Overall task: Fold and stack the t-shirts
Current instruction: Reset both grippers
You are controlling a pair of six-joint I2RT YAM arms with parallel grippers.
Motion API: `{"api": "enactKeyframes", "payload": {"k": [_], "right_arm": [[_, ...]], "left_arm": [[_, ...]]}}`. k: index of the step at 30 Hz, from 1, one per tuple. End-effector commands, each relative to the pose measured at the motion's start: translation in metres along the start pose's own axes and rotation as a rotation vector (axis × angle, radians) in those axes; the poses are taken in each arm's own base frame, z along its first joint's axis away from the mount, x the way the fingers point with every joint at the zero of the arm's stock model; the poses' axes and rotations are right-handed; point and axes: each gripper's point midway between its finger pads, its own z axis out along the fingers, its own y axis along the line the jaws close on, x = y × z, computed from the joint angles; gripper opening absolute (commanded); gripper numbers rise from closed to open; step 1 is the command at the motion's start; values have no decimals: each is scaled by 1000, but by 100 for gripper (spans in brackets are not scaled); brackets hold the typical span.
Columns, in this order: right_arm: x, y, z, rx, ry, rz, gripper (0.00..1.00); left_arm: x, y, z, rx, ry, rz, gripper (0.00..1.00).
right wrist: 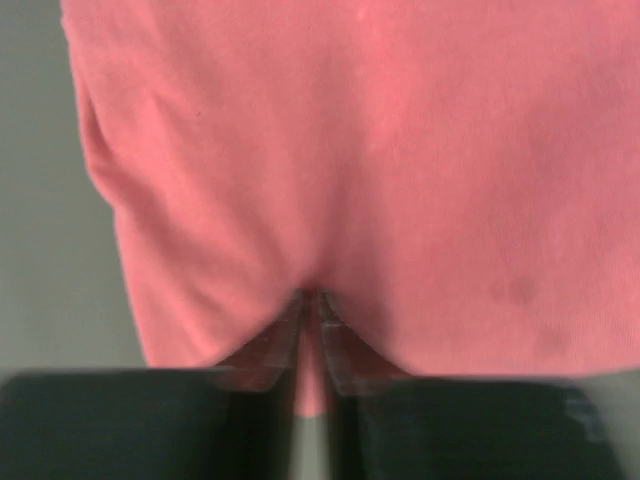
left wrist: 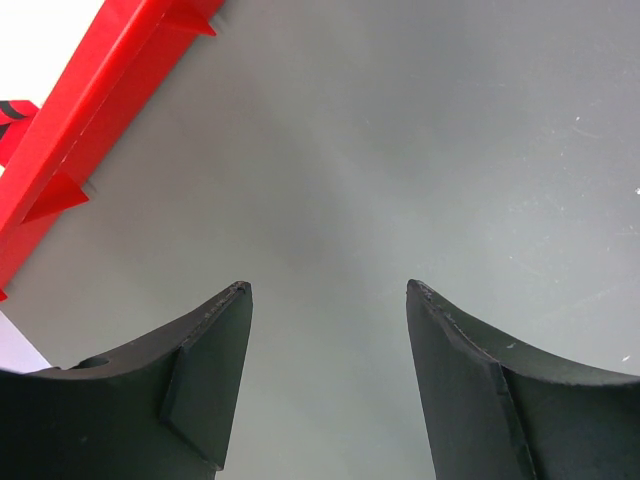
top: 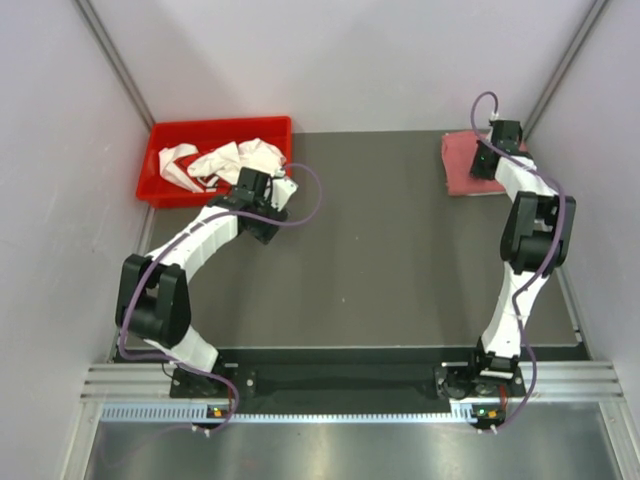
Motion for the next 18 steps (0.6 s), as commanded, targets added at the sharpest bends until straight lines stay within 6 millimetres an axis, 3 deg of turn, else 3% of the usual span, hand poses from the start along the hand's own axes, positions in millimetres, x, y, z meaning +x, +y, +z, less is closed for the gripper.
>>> {"api": "enactKeyframes", "payload": {"k": [1, 2, 3, 5, 6, 7, 8, 9, 10, 11, 12, 13, 15, 16, 17, 18], "right_arm": [[-64, 15, -64, -22, -157, 2, 23], [-67, 17, -75, -25, -168, 1, 37], [-81, 22, -100, -39, -215, 3, 56], [-70, 19, -117, -9, -219, 18, 74], [-80, 22, -146, -13, -277, 48, 87], [-54, 16, -144, 10, -237, 72, 91], [-46, 16, -152, 6, -243, 99, 94], [-53, 20, -176, -20, -314, 144, 96], [-18, 18, -169, -20, -260, 165, 99], [-9, 20, -174, -34, -268, 175, 100], [-13, 27, -194, -67, -329, 192, 100], [16, 27, -188, -62, -284, 195, 99], [25, 38, -207, -96, -326, 188, 100], [46, 34, -204, -71, -306, 187, 100], [53, 33, -207, -66, -313, 188, 100], [55, 52, -222, -119, -351, 162, 100]], "left_arm": [[-11, 5, -19, -14, -63, -12, 69], [-11, 4, -22, -13, -68, -15, 69], [-11, 4, -24, -12, -70, -19, 69], [-8, 5, -28, -28, -78, -44, 75], [-7, 6, -29, -39, -82, -54, 75], [4, 7, -26, -65, -60, -72, 75], [7, 9, -30, -77, -71, -80, 75], [8, 15, -30, -100, -97, -98, 75], [25, 10, -24, -97, -74, -111, 76], [26, 13, -29, -109, -106, -124, 76], [28, 18, -30, -125, -134, -145, 76], [42, 14, -30, -124, -138, -169, 77], [50, 14, -31, -118, -178, -207, 78], [60, 7, -30, -110, -183, -235, 78], [65, 7, -30, -126, -183, -261, 78], [69, 7, -30, -136, -185, -276, 78]]}}
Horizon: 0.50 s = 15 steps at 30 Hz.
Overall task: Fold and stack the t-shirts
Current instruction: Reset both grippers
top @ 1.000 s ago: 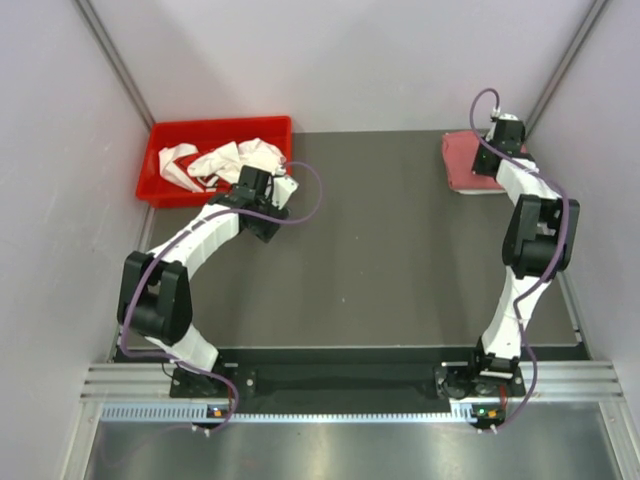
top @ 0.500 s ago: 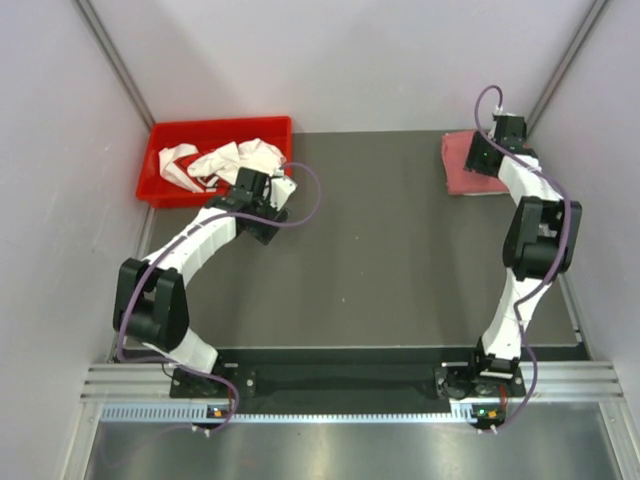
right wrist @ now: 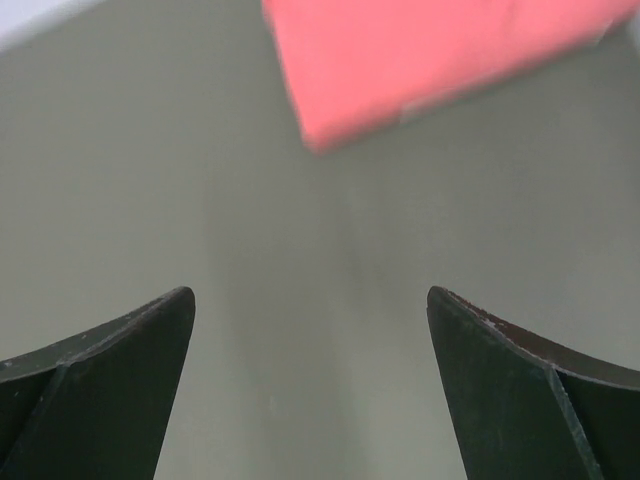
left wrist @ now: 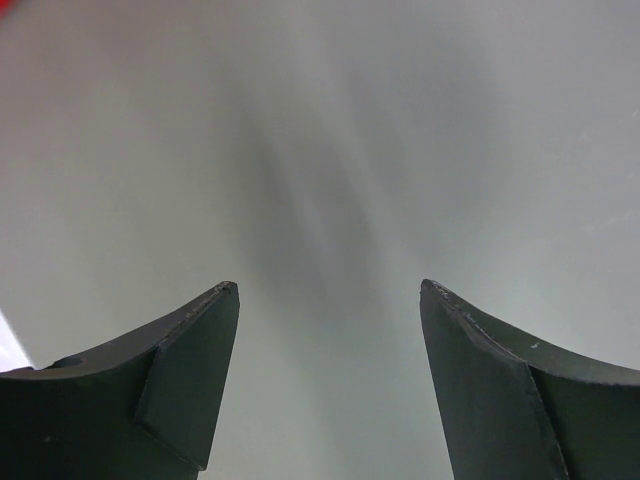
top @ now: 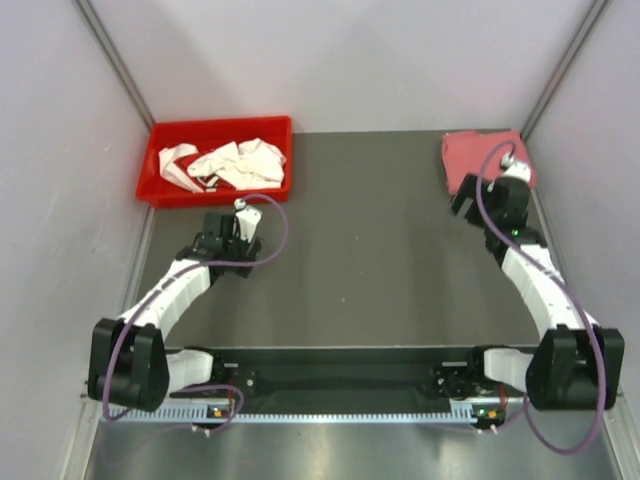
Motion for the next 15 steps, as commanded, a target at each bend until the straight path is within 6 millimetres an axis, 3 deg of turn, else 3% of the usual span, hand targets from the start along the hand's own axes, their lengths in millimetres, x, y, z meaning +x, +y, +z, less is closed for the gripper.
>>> {"api": "enactKeyframes", "payload": {"k": [1, 3, 5, 6, 9, 15], "right_arm": [[25, 18, -17, -45, -44, 12, 100], [31, 31, -32, -102, -71, 3, 100], [57, 32, -38, -118, -41, -5, 100], [57, 35, -45, -139, -64, 20, 100], [98, 30, -50, -161, -13, 39, 100], [134, 23, -54, -166, 41, 35, 100]], "left_arm": [[-12, 3, -1, -36, -123, -98, 78], [-6, 10, -1, -88, -112, -116, 78], [-1, 11, 0, -105, -116, -139, 78], [0, 9, 0, -95, -116, -140, 78], [0, 3, 1, -69, -122, -150, 77], [3, 0, 6, -51, -107, -146, 77]]}}
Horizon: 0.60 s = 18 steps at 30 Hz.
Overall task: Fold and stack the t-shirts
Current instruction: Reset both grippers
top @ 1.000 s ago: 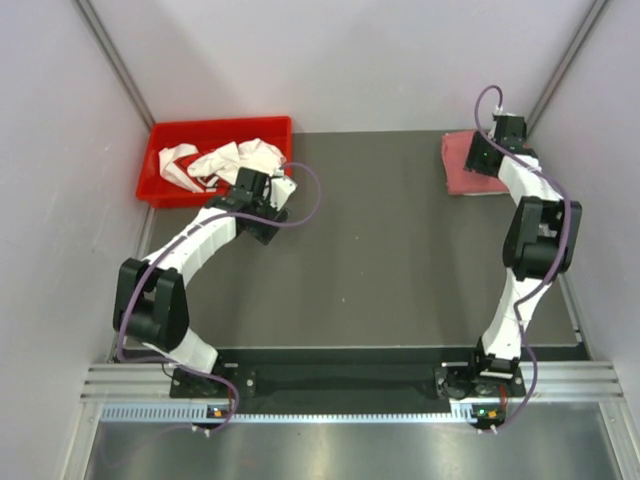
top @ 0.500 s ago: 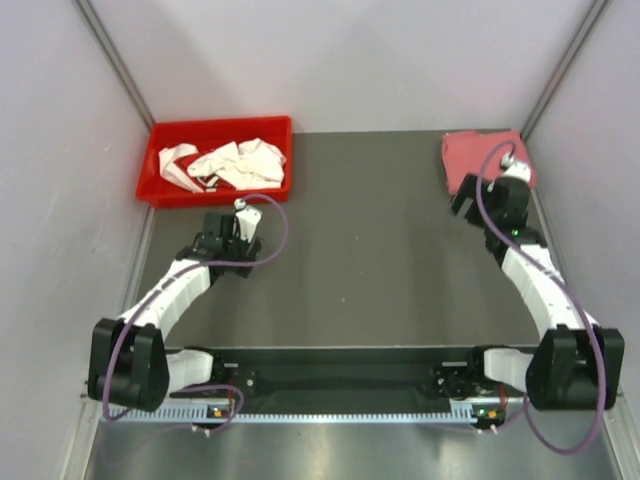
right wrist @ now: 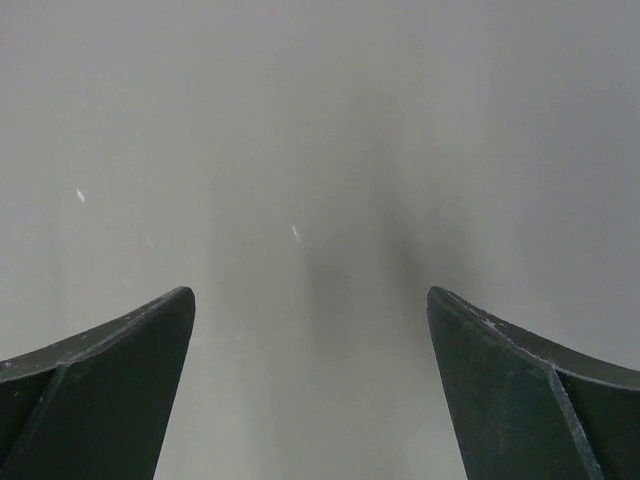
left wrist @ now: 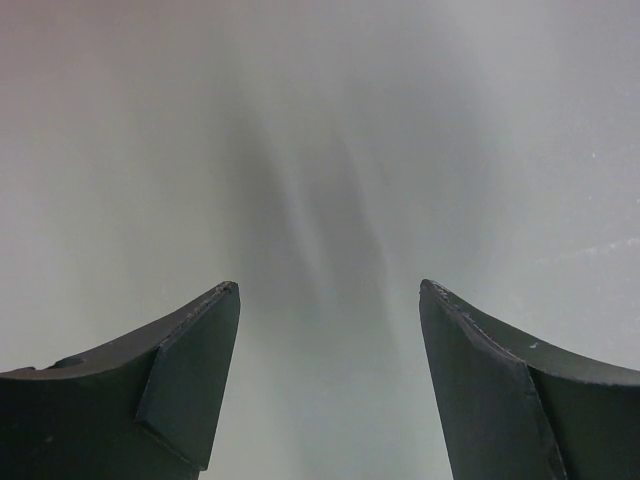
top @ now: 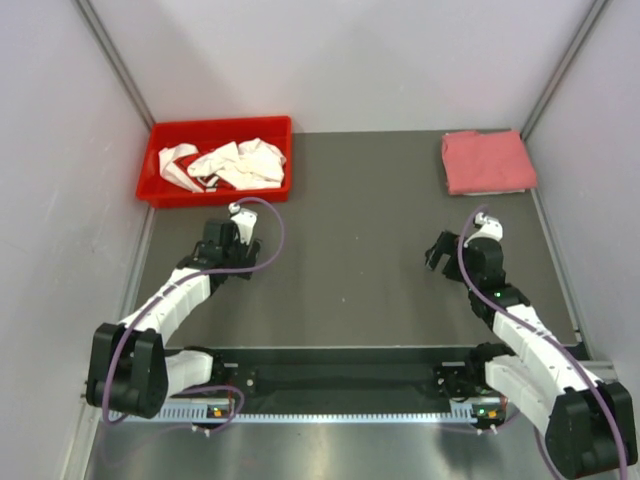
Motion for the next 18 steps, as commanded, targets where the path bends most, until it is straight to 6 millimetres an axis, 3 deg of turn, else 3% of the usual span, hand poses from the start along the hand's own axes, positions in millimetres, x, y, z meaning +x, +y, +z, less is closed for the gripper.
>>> {"api": "enactKeyframes", "payload": {"k": [1, 18], "right_arm": [[-5, 7, 0, -27, -50, 23, 100], [1, 7, 8, -40, -49, -20, 100]], "left_arm": [[-12, 1, 2, -1, -55, -23, 77], [-12, 1, -2, 19, -75, 2, 78]]}}
